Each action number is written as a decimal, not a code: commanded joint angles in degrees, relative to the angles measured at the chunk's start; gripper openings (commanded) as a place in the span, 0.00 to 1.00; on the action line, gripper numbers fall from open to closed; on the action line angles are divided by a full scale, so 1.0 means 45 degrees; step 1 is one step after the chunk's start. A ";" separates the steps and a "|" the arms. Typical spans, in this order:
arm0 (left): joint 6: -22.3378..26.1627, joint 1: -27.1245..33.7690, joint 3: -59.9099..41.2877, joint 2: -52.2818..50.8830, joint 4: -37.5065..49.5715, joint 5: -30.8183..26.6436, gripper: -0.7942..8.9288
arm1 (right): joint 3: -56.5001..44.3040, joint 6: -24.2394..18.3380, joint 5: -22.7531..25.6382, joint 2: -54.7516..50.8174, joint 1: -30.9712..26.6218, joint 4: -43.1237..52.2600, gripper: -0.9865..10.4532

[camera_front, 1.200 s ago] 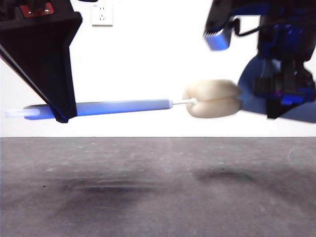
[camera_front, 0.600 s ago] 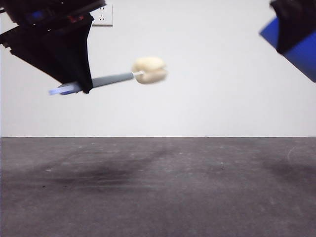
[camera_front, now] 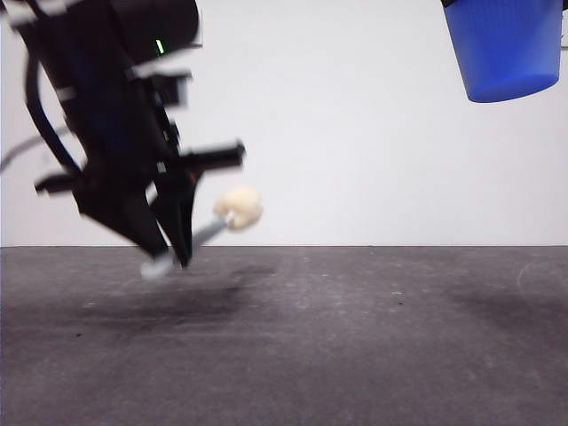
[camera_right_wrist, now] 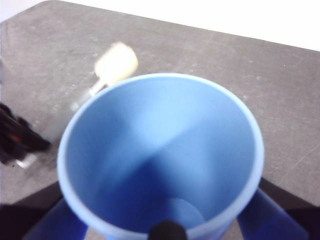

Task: Pick up the cup brush,pick up the cup,insert the brush into the cup,clean the cup,put the cup brush back,put the cup back to the fixed position on the table

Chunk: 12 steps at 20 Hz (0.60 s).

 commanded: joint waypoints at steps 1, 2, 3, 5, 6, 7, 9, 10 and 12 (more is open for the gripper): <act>-0.0510 0.0044 -0.0087 0.0971 0.0578 -0.0005 0.07 | 0.0063 0.0253 -0.0019 -0.0029 0.0019 0.0185 0.07; -0.0539 0.0044 -0.0087 0.1273 0.0845 0.0000 0.07 | 0.0063 0.0253 -0.0019 -0.0029 0.0019 0.0180 0.07; -0.0583 0.0044 -0.0087 0.1501 0.1030 -0.0005 0.07 | 0.0063 0.0257 -0.0019 -0.0029 0.0019 0.0175 0.07; -0.0923 0.0049 -0.0087 0.1846 0.1263 -0.0015 0.07 | 0.0063 0.0262 -0.0019 -0.0029 0.0019 0.0160 0.07; -0.0957 0.0058 -0.0087 0.1957 0.1389 -0.0015 0.07 | 0.0058 0.0282 -0.0024 -0.0029 0.0019 0.0155 0.07; -0.0962 0.0068 -0.0087 0.2035 0.1462 -0.0015 0.07 | 0.0058 0.0384 -0.0024 -0.0024 0.0019 0.0146 0.07; -0.1030 0.0068 -0.0087 0.2181 0.1462 -0.0034 0.07 | 0.0058 0.0461 -0.0024 -0.0024 0.0019 0.0087 0.07; -0.1209 0.0068 -0.0087 0.2244 0.1418 -0.0029 0.07 | 0.0063 0.0461 -0.0019 -0.0024 0.0019 0.0058 0.07; -0.1258 0.0078 -0.0087 0.2307 0.1404 -0.0015 0.09 | 0.0063 0.0461 -0.0019 -0.0024 0.0019 0.0049 0.07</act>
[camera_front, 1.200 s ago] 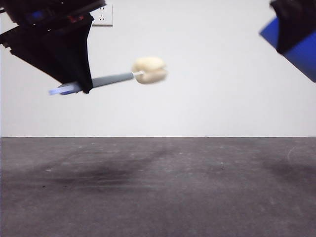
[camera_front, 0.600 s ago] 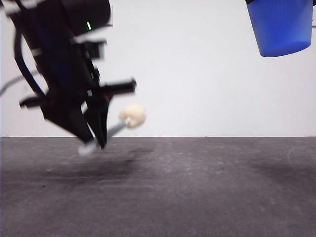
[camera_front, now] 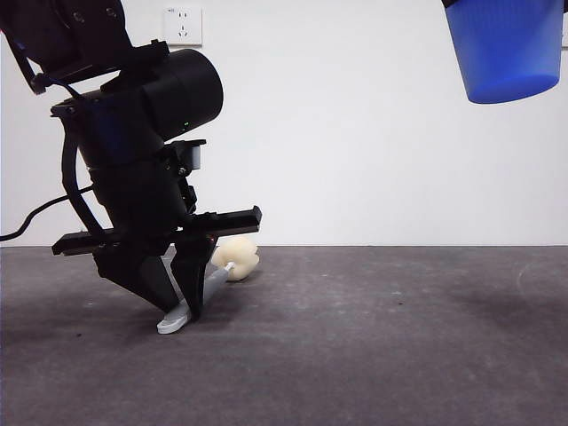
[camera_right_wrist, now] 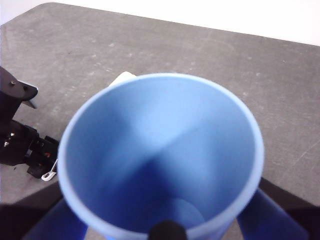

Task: Pick up the cup brush,pick up the cup,insert the brush into the cup,clean the cup,put the cup brush back,put the cup back to the fixed position on the table

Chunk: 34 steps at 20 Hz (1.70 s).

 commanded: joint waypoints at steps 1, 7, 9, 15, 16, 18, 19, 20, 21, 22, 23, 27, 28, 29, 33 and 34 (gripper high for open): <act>-0.0194 0.0053 -0.0083 0.0262 0.0010 -0.0010 0.13 | 0.0063 0.0199 -0.0019 -0.0019 0.0019 0.0102 0.07; -0.0097 0.0078 -0.0058 0.0097 -0.0476 0.0476 0.48 | 0.0058 0.0262 -0.0015 0.0257 0.0019 0.0325 0.07; 0.0121 0.0078 -0.0058 -0.0277 -0.0607 0.0427 0.48 | 0.0049 0.0262 -0.0015 0.0680 0.0019 0.0855 0.07; 0.0695 0.0073 -0.0058 -0.2749 -0.1404 0.1229 0.48 | -0.0505 -0.0146 -0.0355 0.3104 -0.0340 0.3857 0.07; 0.0850 0.0068 -0.0058 -0.3313 -0.1647 0.1472 0.48 | -0.0753 -0.0141 -0.0894 0.3570 -0.0568 0.4668 0.07; 0.1273 0.0015 -0.0058 -0.4537 -0.2186 0.1724 0.48 | -0.1379 -0.0121 -0.1496 0.4498 -0.1030 0.6402 0.07; 0.1370 -0.0044 -0.0058 -0.5183 -0.2560 0.1695 0.48 | -0.1642 -0.0126 -0.1700 0.5027 -0.1214 0.7140 0.07; 0.1564 -0.0097 -0.0058 -0.5795 -0.2856 0.1705 0.48 | -0.1904 -0.0165 -0.1919 0.5523 -0.1360 0.7927 0.07; 0.1598 -0.0136 -0.0058 -0.6397 -0.3138 0.1710 0.48 | -0.2118 -0.0170 -0.2244 0.6062 -0.1549 0.8670 0.07; 0.1603 -0.0194 -0.0058 -0.6951 -0.3395 0.1719 0.48 | -0.2229 -0.0170 -0.2438 0.6586 -0.1749 0.9272 0.07; 0.1603 -0.0257 -0.0058 -0.7461 -0.3643 0.1744 0.48 | -0.2259 -0.0189 -0.2657 0.7169 -0.1889 0.9811 0.07; 0.1885 -0.0447 -0.0058 -0.8995 -0.4799 0.1700 0.48 | -0.2259 -0.0379 -0.2725 0.9258 -0.2331 1.2036 0.07; 0.1885 -0.0447 -0.0058 -0.9194 -0.5042 0.1676 0.48 | -0.2259 -0.0418 -0.2841 0.9622 -0.2414 1.2361 0.07; 0.1894 -0.0447 -0.0058 -0.9345 -0.5260 0.1656 0.48 | -0.2259 -0.0505 -0.2992 1.0020 -0.2511 1.2735 0.07; 0.1894 -0.0447 -0.0058 -0.9476 -0.5416 0.1661 0.48 | -0.2259 -0.0991 -0.3021 1.1074 -0.2803 1.3634 0.07; 0.1894 -0.0447 -0.0058 -0.9476 -0.5362 0.1656 0.48 | -0.2259 -0.1103 -0.3075 1.1264 -0.2841 1.3780 0.07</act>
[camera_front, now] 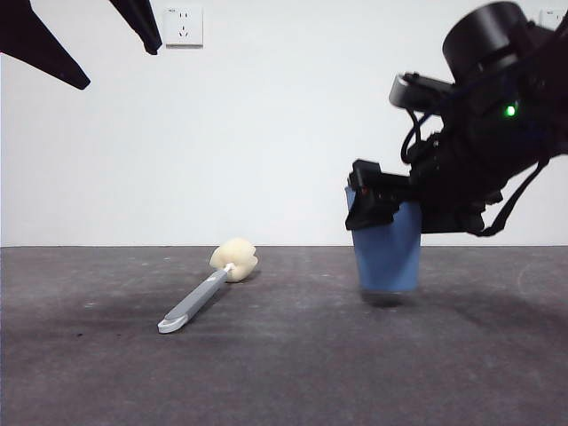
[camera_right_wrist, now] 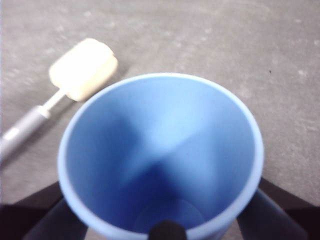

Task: Pick up the cup brush,pick up the cup,insert the brush into the cup,clean the cup,put the cup brush back,put the cup back to the fixed position on the table

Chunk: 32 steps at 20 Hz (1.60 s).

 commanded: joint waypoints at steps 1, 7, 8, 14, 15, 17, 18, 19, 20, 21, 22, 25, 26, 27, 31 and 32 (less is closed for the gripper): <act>0.0160 -0.0034 -0.0121 -0.0015 0.0107 -0.0034 0.48 | -0.0107 -0.0481 -0.0165 0.0457 -0.0121 0.0500 0.07; 0.0301 -0.0034 -0.0121 -0.0015 0.0117 -0.0350 0.48 | -0.0107 -0.0529 -0.0325 0.0991 -0.0204 0.0355 0.09; 0.0301 -0.0034 -0.0121 -0.0015 0.0107 -0.0345 0.48 | -0.0107 -0.0525 -0.0325 0.0991 -0.0204 0.0194 0.11; 0.0457 -0.0034 -0.0121 -0.0015 -0.0029 -0.0355 0.47 | -0.0107 -0.0432 -0.0301 0.0831 -0.0204 -0.0738 0.50; 0.0486 -0.0034 -0.0121 -0.0015 -0.0034 -0.0355 0.47 | -0.0107 -0.0432 -0.0291 0.0782 -0.0204 -0.0738 0.53; 0.0481 -0.0034 -0.0121 -0.0015 -0.0039 -0.0355 0.47 | -0.0107 -0.0432 -0.0243 0.0607 -0.0209 -0.0753 0.58; 0.0481 -0.0034 -0.0121 -0.0015 -0.0034 -0.0355 0.47 | -0.0107 -0.0432 -0.0243 0.0447 -0.0209 -0.0767 0.59; 0.0481 -0.0034 -0.0121 -0.0015 -0.0039 -0.0355 0.47 | -0.0107 -0.0432 -0.0243 0.0277 -0.0209 -0.0772 0.59; 0.0481 -0.0034 -0.0121 -0.0015 -0.0039 -0.0355 0.47 | -0.0107 -0.0432 -0.0248 0.0087 -0.0209 -0.0772 0.59; 0.0481 -0.0034 -0.0121 -0.0015 -0.0034 -0.0355 0.47 | -0.0107 -0.0432 -0.0248 -0.0121 -0.0209 -0.0782 0.59; 0.0481 -0.0034 -0.0121 -0.0015 -0.0034 -0.0355 0.47 | -0.0107 -0.0432 -0.0248 -0.0364 -0.0209 -0.0874 0.59; 0.0481 -0.0034 -0.0121 -0.0015 -0.0039 -0.0359 0.47 | -0.0107 -0.0442 -0.0253 -0.1394 -0.0204 -0.1651 0.59; 0.0486 -0.0034 -0.0121 -0.0015 -0.0039 -0.0359 0.47 | -0.0107 -0.0437 -0.0262 -0.1846 -0.0204 -0.2098 0.59; 0.0491 -0.0034 -0.0121 -0.0015 -0.0039 -0.0355 0.47 | -0.0107 -0.0418 -0.0262 -0.2370 -0.0204 -0.2735 0.59; 0.0874 -0.0034 -0.0121 -0.0015 -0.0306 -0.0282 0.47 | -0.0102 0.0078 -0.0345 -0.5115 -0.0160 -0.6892 0.59; 0.1030 -0.0034 -0.0121 -0.0015 -0.0529 -0.0267 0.47 | -0.0102 0.0185 -0.0364 -0.5911 -0.0078 -0.8068 0.59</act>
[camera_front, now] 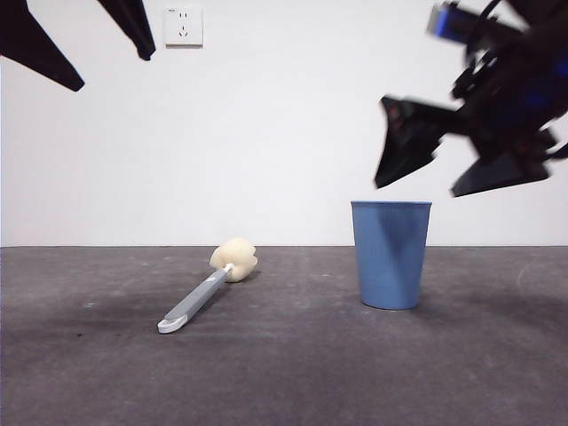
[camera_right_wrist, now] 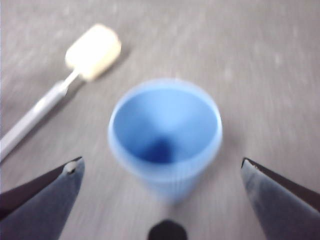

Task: Pick up the cup brush,pick up the cup,insert the brush into the cup,clean the cup,put the cup brush back,put the cup back to the fixed position on the table

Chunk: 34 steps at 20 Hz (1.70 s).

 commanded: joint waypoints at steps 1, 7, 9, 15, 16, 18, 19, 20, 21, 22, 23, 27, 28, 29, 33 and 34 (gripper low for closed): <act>0.0709 -0.0034 -0.0121 -0.0015 -0.0495 0.0058 0.47 | -0.0083 0.0403 -0.0296 -0.1875 0.0262 -0.2749 0.58; 0.2006 -0.0034 -0.0121 -0.0015 -0.1302 0.1438 0.47 | 0.0792 0.1948 -0.1015 -0.5751 0.1491 -0.7830 0.58; 0.2317 -0.0034 -0.0121 -0.0015 -0.1389 0.2278 0.47 | 0.1520 0.2322 -0.1020 -0.6339 0.1982 -0.9258 0.58; 0.2623 -0.0034 -0.0121 -0.0015 -0.1914 0.3021 0.20 | 0.2943 0.2934 -0.1030 -0.6567 0.3254 -1.2599 0.26; 0.2623 -0.0034 -0.0121 -0.0015 -0.1982 0.3021 0.08 | 0.2943 0.2929 -0.1025 -0.6567 0.3342 -1.2774 0.14; 0.2628 -0.0034 -0.0121 -0.0015 -0.2089 0.3026 0.07 | 0.2943 0.2924 -0.1020 -0.6557 0.3356 -1.2949 0.08; 0.2628 -0.0034 -0.0121 -0.0015 -0.2113 0.3026 0.07 | 0.2943 0.2929 -0.1015 -0.6557 0.3356 -1.2939 0.08; 0.2628 -0.0034 -0.0121 -0.0015 -0.2113 0.3021 0.07 | 0.2943 0.2929 -0.1005 -0.6557 0.3356 -1.2934 0.08; 0.2623 -0.0034 -0.0121 -0.0015 -0.2108 0.3007 0.08 | 0.2943 0.2934 -0.1001 -0.6562 0.3356 -1.2939 0.09; 0.2623 -0.0034 -0.0121 -0.0015 -0.2113 0.2963 0.08 | 0.2943 0.2987 -0.1005 -0.6562 0.3356 -1.2939 0.09; 0.2623 -0.0034 -0.0121 -0.0015 -0.2123 0.2943 0.08 | 0.2943 0.3016 -0.0986 -0.6562 0.3356 -1.2944 0.09; 0.2623 -0.0034 -0.0121 -0.0015 -0.1967 0.2934 0.08 | 0.2943 0.3016 -0.0957 -0.6562 0.3347 -1.2944 0.09; 0.2623 -0.0034 -0.0121 -0.0015 -0.1880 0.2934 0.08 | 0.2943 0.3016 -0.0957 -0.6562 0.3347 -1.2944 0.09; 0.2623 -0.0034 -0.0121 -0.0015 -0.1773 0.2929 0.08 | 0.2943 0.3016 -0.0957 -0.6562 0.3347 -1.2944 0.09; 0.2623 -0.0034 -0.0121 -0.0015 -0.1409 0.2934 0.08 | 0.2943 0.3016 -0.0957 -0.6562 0.3347 -1.2944 0.09; 0.2628 -0.0034 -0.0121 -0.0015 -0.1428 0.2924 0.08 | 0.2943 0.3016 -0.0957 -0.6562 0.3347 -1.2944 0.09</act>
